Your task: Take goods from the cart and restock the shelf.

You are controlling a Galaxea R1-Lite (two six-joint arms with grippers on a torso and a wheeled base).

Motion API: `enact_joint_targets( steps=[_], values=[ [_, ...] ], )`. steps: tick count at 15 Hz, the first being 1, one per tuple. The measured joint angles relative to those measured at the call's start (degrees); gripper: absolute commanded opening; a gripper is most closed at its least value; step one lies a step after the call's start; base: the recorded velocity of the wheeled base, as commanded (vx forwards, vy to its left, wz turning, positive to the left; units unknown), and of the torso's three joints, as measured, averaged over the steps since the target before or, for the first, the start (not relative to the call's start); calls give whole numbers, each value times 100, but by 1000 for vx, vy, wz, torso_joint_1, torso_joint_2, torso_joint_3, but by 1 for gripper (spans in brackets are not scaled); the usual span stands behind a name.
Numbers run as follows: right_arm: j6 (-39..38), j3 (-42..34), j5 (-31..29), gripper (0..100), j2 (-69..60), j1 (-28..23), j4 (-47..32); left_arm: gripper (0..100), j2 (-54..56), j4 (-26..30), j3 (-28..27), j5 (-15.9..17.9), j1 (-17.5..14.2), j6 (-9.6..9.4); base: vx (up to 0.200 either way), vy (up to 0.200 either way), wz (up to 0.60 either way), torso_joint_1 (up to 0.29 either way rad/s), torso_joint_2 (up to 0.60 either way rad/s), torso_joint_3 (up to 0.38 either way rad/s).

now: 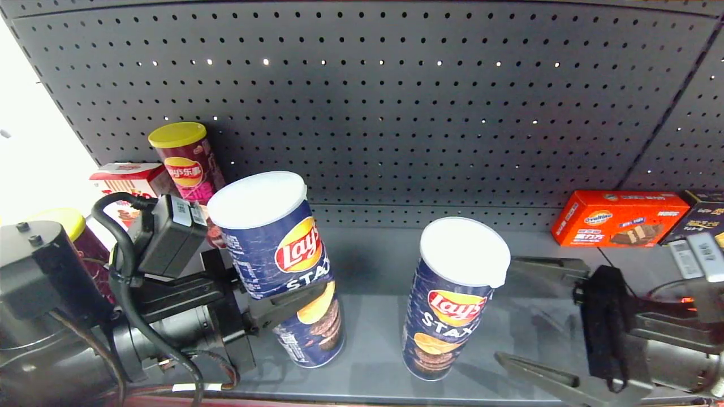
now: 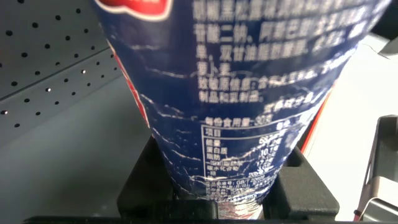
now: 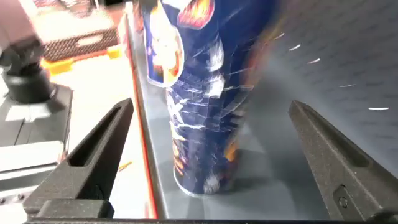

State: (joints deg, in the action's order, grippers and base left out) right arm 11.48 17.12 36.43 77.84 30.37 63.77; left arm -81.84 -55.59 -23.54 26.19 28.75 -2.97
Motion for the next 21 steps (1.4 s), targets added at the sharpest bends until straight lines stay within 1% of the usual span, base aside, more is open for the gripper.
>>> enact_joint_targets(
  steps=[1,3,5,7,9,10,13,15,16,17,20,21],
  values=[
    [-95,-141,-290,100,-400,-102,-137,0,0,0,-2,2,0,-2,0,0,0,0,0,0],
    [-235,-361,-1180,100,-1232,-330,-666,0,0,0,-2,2,0,-2,0,0,0,0,0,0],
    [-295,-588,-1924,100,-2042,-468,-1193,0,0,-2,9,2,0,-2,0,0,0,0,0,0],
    [-311,-911,-2400,100,-2729,-521,-1503,0,-2,-2,11,2,0,-4,0,0,0,0,0,0],
    [-317,-1285,-2806,100,-3639,-546,-2097,0,-2,-2,15,0,0,-6,0,0,0,0,0,0],
    [-319,-1387,-2917,100,-4061,-553,-2512,0,-5,0,17,2,0,-9,0,0,0,0,0,0],
    [-366,-1566,-3093,100,-5587,-581,-4216,0,-7,-7,133,0,5,-37,0,0,0,0,0,0],
    [-541,-1604,-3181,100,-6602,-610,-5877,0,-5,-9,244,0,13,-46,0,0,0,0,0,0],
    [-689,-1618,-3238,100,-7010,-617,-6339,0,-2,-11,279,2,13,-44,0,0,0,0,0,0],
    [-891,-1654,-3301,100,-7288,-592,-6363,0,0,-11,295,0,13,-44,0,0,0,0,0,0],
    [-1018,-1696,-3391,100,-7658,-535,-6366,0,0,-22,254,0,13,-44,0,0,0,0,0,0],
    [-1059,-1698,-3443,100,-7707,-603,-6367,0,-2,-24,235,0,20,-44,0,0,0,0,0,0]
  ],
)
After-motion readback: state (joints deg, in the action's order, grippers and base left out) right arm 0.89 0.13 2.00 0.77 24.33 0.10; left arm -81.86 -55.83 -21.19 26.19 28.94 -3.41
